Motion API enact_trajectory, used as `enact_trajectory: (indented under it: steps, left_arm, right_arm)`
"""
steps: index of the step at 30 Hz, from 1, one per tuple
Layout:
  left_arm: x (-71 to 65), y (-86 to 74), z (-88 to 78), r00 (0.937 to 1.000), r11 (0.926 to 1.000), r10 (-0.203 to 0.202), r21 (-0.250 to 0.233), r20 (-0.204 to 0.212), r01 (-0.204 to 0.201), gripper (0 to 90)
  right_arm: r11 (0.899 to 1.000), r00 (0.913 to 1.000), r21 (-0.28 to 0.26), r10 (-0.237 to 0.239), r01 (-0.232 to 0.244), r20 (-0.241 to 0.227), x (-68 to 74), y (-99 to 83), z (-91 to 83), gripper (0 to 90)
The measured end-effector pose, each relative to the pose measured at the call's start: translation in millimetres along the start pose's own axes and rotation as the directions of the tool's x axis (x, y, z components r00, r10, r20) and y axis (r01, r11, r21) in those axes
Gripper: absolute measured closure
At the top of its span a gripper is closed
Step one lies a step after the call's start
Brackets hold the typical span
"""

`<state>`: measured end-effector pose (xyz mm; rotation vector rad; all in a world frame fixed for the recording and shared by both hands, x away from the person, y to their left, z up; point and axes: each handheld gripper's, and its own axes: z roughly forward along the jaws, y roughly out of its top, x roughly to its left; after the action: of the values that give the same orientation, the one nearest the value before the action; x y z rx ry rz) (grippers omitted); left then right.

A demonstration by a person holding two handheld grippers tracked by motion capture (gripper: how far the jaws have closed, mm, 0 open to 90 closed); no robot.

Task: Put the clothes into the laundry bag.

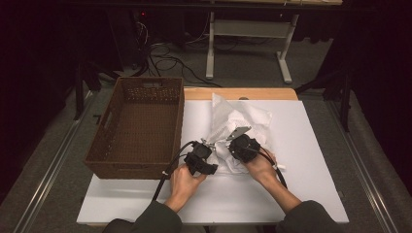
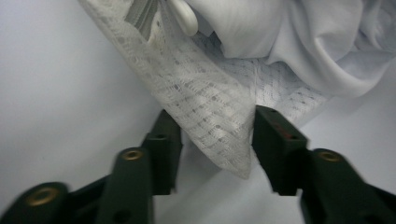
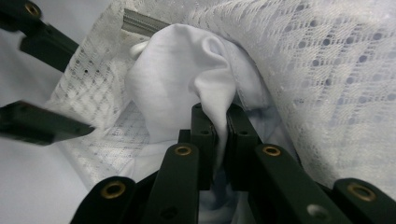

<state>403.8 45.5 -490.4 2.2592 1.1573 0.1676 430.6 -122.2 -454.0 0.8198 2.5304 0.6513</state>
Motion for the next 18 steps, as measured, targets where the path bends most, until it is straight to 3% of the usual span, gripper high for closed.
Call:
enact_trajectory:
  steps: [9, 18]
  left_arm:
    - [-4.8, -4.7, -10.2, 0.9985, 0.9985, 0.055, 0.003, 0.004, -0.055, 87.2]
    - [-2.5, -11.1, -13.7, 0.9968, 0.9976, 0.069, 0.003, 0.04, -0.069, 89.2]
  right_arm:
    - [1.0, 0.9996, -0.004, 0.016, -0.017, -0.021, -1.5, 0.1, -0.8, 84.5]
    - [1.0, 0.9994, 0.016, 0.016, -0.016, -0.032, -1.1, 1.9, -2.0, 85.2]
